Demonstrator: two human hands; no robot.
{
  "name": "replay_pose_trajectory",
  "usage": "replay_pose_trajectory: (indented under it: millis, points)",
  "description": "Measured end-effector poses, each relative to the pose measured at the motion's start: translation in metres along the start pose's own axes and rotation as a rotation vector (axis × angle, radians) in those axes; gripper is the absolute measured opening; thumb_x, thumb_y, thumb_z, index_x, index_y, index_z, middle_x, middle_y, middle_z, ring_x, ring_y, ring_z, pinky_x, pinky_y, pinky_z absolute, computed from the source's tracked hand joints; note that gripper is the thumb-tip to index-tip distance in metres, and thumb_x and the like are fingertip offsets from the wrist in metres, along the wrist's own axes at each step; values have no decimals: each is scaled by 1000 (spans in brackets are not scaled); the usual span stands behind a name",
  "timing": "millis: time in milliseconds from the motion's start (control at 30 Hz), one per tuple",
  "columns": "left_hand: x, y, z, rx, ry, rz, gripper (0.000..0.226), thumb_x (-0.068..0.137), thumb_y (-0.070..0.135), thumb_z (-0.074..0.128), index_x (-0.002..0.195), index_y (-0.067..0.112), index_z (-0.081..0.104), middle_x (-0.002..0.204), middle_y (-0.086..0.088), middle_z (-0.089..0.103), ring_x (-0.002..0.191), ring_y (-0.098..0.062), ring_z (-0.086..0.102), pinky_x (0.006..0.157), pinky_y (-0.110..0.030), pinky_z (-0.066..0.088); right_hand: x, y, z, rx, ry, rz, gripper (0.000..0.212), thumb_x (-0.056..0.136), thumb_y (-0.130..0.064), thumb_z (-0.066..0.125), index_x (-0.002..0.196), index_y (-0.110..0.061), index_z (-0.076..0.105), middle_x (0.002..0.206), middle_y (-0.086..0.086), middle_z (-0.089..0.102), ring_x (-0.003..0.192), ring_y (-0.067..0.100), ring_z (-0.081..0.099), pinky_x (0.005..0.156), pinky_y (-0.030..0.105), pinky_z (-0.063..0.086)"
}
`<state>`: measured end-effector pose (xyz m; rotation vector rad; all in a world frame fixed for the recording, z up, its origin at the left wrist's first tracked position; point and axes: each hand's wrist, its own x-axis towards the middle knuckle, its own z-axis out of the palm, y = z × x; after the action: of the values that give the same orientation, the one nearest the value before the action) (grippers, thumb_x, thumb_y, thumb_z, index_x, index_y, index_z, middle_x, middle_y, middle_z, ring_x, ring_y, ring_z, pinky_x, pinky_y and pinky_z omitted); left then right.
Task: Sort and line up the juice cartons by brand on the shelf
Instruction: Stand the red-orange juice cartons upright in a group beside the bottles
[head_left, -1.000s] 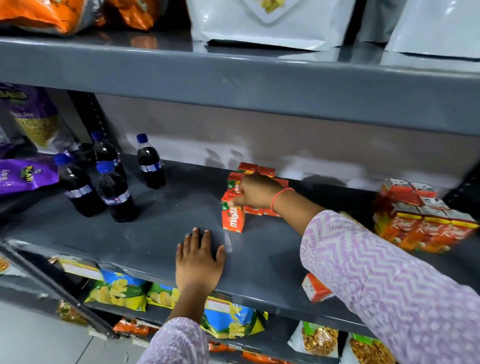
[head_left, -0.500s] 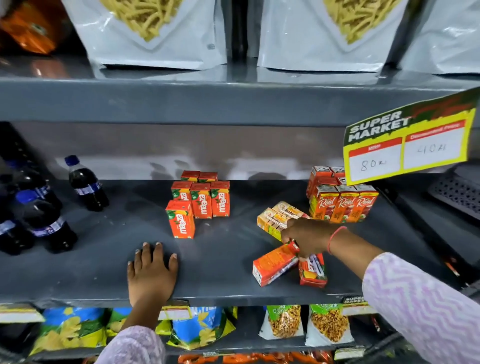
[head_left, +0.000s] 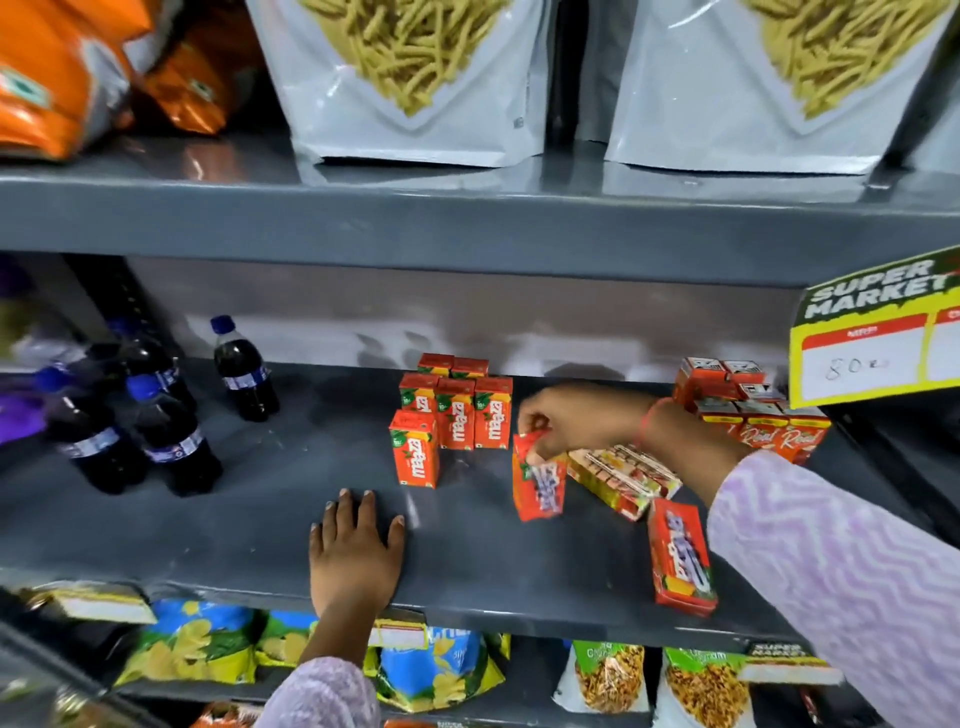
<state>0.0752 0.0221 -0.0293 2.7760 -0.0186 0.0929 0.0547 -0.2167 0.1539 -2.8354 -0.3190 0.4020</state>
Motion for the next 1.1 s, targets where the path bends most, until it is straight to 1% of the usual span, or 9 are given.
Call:
replay_pose_trajectory:
  millis: [100, 200, 367, 467, 667, 800, 867, 1000, 1100]
  points:
    - [1, -1, 0, -6, 11, -10, 58, 92, 48, 34, 144, 21, 27, 157, -5, 19, 144, -23, 15, 120, -39, 10, 26, -18, -7, -100, 40, -11, 30, 83, -26, 64, 103, -4, 59, 102, 17, 64, 81, 25, 53, 60, 29, 33]
    - [0, -1, 1, -13, 17, -9, 58, 92, 49, 34, 143, 22, 26, 157, -5, 19, 145, -23, 15, 120, -39, 10, 47, -29, -6, -102, 69, -19, 31, 85, -26, 62, 102, -1, 58, 103, 19, 63, 90, 32, 57, 64, 30, 33]
    - [2, -2, 3, -6, 11, -6, 59, 92, 50, 32, 144, 23, 24, 158, -4, 17, 145, -22, 13, 120, -38, 9, 71, -37, 20, -77, 43, 11, 19, 87, -23, 60, 74, -12, 51, 66, -2, 46, 67, 17, 45, 47, 22, 24]
    - [1, -1, 6, 1, 21, 1, 60, 91, 51, 34, 143, 24, 25, 157, -4, 18, 145, -22, 14, 119, -38, 9, 75, -34, 32, 84, 48, 45, 14, 87, -21, 59, 92, -7, 58, 88, 6, 60, 80, 18, 51, 52, 18, 29]
    - [3, -1, 7, -7, 32, 2, 60, 90, 52, 34, 143, 24, 26, 157, -4, 20, 145, -22, 15, 119, -39, 9, 68, -29, 10, 31, -20, 3, 49, 81, -7, 64, 127, -14, 49, 127, 10, 54, 104, 22, 51, 74, 25, 43]
    - [2, -5, 9, -9, 22, -3, 60, 90, 52, 33, 143, 25, 25, 157, -3, 19, 145, -22, 14, 119, -39, 9, 67, -31, 7, -166, -147, -110, 68, 77, 10, 58, 134, -24, 46, 140, 6, 48, 117, 27, 49, 91, 29, 44]
    - [2, -5, 8, -10, 23, -3, 61, 90, 53, 33, 143, 25, 25, 157, -3, 18, 145, -22, 14, 119, -39, 9, 69, -31, 11, -222, -112, -141, 62, 80, 7, 55, 133, -23, 48, 139, 5, 50, 118, 28, 50, 87, 24, 39]
    - [3, -4, 8, -6, 27, 0, 60, 90, 53, 32, 143, 25, 25, 157, -3, 19, 145, -22, 14, 119, -39, 9, 77, -31, 10, -242, -63, -64, 34, 77, -13, 70, 110, -11, 64, 99, 8, 67, 91, 28, 59, 65, 26, 43]
    - [2, -5, 8, -5, 26, 1, 61, 90, 53, 31, 143, 25, 24, 157, -3, 19, 145, -22, 14, 119, -39, 9, 80, -27, 14, -291, 26, 30, 34, 72, -42, 73, 68, -14, 55, 61, -4, 46, 62, 19, 49, 47, 23, 27]
